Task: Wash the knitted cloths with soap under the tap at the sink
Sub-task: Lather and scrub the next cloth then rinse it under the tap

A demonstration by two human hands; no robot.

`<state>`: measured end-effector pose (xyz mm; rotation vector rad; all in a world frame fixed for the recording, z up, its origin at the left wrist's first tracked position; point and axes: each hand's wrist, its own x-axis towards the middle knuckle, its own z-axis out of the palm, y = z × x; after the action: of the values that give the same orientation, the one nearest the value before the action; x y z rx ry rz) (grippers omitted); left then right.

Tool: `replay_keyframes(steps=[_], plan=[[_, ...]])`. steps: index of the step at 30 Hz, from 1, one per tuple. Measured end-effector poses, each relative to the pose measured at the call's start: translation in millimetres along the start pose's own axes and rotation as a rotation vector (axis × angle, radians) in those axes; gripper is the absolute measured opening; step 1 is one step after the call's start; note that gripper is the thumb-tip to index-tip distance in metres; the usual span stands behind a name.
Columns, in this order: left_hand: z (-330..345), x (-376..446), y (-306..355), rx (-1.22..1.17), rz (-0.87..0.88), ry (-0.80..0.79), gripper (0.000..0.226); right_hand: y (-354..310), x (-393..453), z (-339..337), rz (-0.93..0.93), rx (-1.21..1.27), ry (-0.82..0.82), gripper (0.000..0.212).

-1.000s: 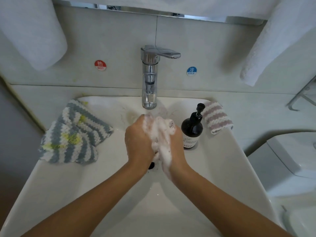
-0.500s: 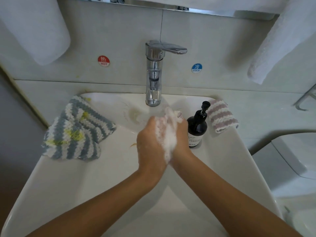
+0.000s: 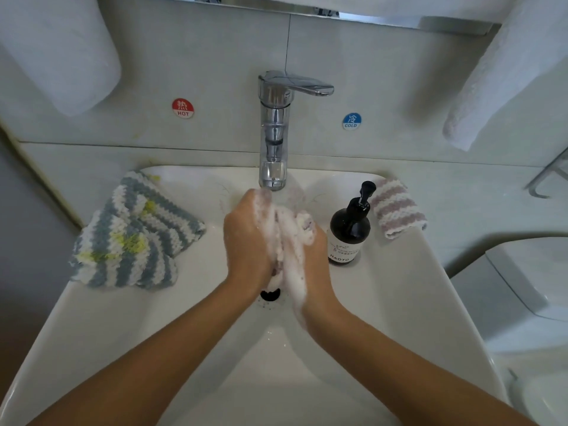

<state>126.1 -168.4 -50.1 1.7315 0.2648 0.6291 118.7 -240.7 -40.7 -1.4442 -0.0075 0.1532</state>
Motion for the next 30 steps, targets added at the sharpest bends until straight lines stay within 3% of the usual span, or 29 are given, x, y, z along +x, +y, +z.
replay_keyframes(steps=[3,5,7,9,12,16,18,22,26,30], plan=[[-6,-1,7,-0.103,-0.052,0.046,0.038,0,0,2,-0.065,-0.141,-0.010,0.036],[-6,-4,11,-0.082,0.000,0.020,0.024,-5,4,4,-0.088,-0.120,0.031,0.026],[-8,1,11,-0.039,0.029,0.002,0.011,-11,6,0,-0.068,-0.065,-0.024,0.017],[-12,6,8,-0.012,0.058,-0.027,0.014,-13,6,-7,-0.062,0.013,-0.127,0.009],[-15,8,5,0.006,0.022,-0.092,0.016,-7,12,-12,-0.045,0.014,-0.164,0.026],[-7,8,-3,-0.053,-0.155,-0.134,0.012,-9,18,-16,0.002,0.059,-0.098,0.006],[-4,5,-7,-0.079,-0.148,-0.159,0.017,-10,18,-18,-0.001,0.096,-0.028,0.014],[-2,-2,-7,-0.142,-0.132,-0.202,0.024,-15,15,-20,0.076,0.206,-0.036,0.016],[-5,-6,-2,-0.094,-0.064,-0.098,0.016,-17,12,-19,0.094,0.262,-0.137,0.014],[-6,-5,2,-0.026,-0.047,-0.005,0.020,-18,11,-15,-0.060,0.056,-0.105,0.008]])
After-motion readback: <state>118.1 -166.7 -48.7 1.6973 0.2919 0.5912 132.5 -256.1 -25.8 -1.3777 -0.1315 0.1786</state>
